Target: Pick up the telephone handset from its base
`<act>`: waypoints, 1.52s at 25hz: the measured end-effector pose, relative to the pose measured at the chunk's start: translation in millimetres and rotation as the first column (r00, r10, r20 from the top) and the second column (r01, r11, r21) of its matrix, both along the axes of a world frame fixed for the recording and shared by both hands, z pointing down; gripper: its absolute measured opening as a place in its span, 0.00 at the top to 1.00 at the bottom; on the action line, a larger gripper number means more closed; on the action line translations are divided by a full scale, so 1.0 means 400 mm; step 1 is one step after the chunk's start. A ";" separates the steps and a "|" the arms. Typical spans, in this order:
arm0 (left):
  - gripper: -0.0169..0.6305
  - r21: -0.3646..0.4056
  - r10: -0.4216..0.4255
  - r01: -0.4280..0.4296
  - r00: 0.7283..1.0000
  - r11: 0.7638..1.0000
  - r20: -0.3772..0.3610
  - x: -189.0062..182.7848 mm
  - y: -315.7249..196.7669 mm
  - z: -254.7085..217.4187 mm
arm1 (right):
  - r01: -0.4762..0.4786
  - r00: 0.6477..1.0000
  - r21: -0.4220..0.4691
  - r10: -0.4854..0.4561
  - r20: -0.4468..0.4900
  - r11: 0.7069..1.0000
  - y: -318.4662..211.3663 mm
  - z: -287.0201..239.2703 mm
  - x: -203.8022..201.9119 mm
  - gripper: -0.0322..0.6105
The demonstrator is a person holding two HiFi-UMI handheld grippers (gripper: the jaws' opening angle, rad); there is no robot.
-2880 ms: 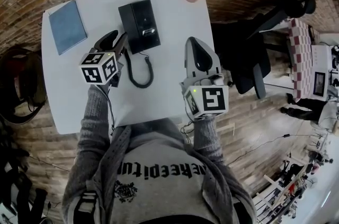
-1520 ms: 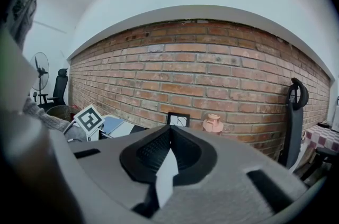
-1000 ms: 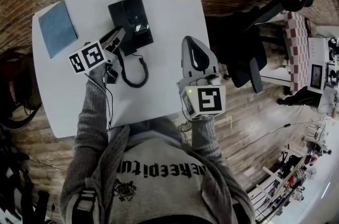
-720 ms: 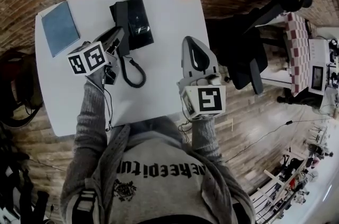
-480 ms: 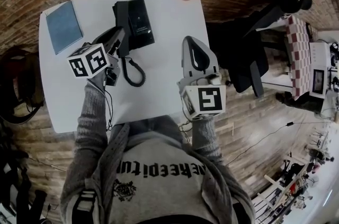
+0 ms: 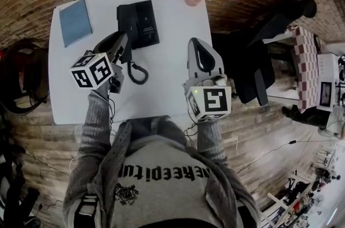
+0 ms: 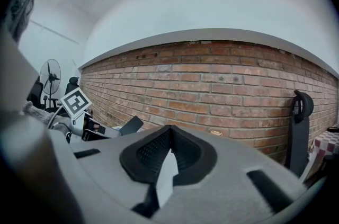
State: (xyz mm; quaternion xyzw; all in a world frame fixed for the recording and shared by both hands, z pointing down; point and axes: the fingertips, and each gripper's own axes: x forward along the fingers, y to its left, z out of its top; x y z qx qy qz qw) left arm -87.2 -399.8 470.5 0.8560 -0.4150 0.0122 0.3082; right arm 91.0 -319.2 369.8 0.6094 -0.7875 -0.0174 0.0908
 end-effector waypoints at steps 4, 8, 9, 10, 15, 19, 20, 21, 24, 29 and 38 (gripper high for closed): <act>0.86 0.040 -0.034 0.033 0.999 0.999 0.002 -0.018 0.050 -0.049 | 0.035 0.999 0.026 -0.035 0.009 0.999 0.022 -0.021 -0.009 0.95; 0.86 0.079 -0.071 0.071 0.997 0.994 -0.002 -0.036 0.101 -0.098 | 0.072 0.997 0.040 -0.073 0.012 0.997 0.050 -0.040 -0.022 0.95; 0.86 0.090 -0.080 0.080 0.997 0.993 -0.004 -0.040 0.113 -0.111 | 0.080 0.997 0.045 -0.081 0.015 0.996 0.057 -0.045 -0.024 0.95; 0.86 0.102 -0.090 0.090 0.996 0.991 -0.004 -0.043 0.125 -0.125 | 0.087 0.996 0.050 -0.088 0.017 0.995 0.064 -0.050 -0.025 0.95; 0.86 0.166 -0.132 0.128 0.991 0.978 0.009 -0.053 0.185 -0.181 | 0.116 0.993 0.070 -0.118 0.026 0.991 0.100 -0.070 -0.028 0.95; 0.86 0.212 -0.168 0.161 0.986 0.964 0.018 -0.061 0.231 -0.222 | 0.144 0.989 0.085 -0.147 0.029 0.986 0.125 -0.091 -0.033 0.95; 0.86 0.223 -0.177 0.169 0.984 0.960 0.017 -0.063 0.242 -0.232 | 0.150 0.988 0.089 -0.154 0.030 0.985 0.131 -0.096 -0.033 0.95; 0.86 0.235 -0.187 0.178 0.982 0.956 0.015 -0.065 0.253 -0.243 | 0.156 0.987 0.094 -0.159 0.031 0.983 0.137 -0.102 -0.033 0.95; 0.86 0.268 -0.215 0.202 0.976 0.942 0.019 -0.071 0.286 -0.273 | 0.173 0.984 0.108 -0.178 0.032 0.979 0.156 -0.119 -0.034 0.95; 0.86 0.309 -0.256 0.235 0.966 0.921 0.028 -0.086 0.338 -0.309 | 0.208 0.977 0.127 -0.213 0.026 0.970 0.188 -0.144 -0.047 0.95; 0.86 0.380 -0.319 0.291 0.948 0.878 0.012 -0.096 0.441 -0.373 | 0.246 0.967 0.158 -0.252 0.022 0.956 0.256 -0.177 -0.047 0.95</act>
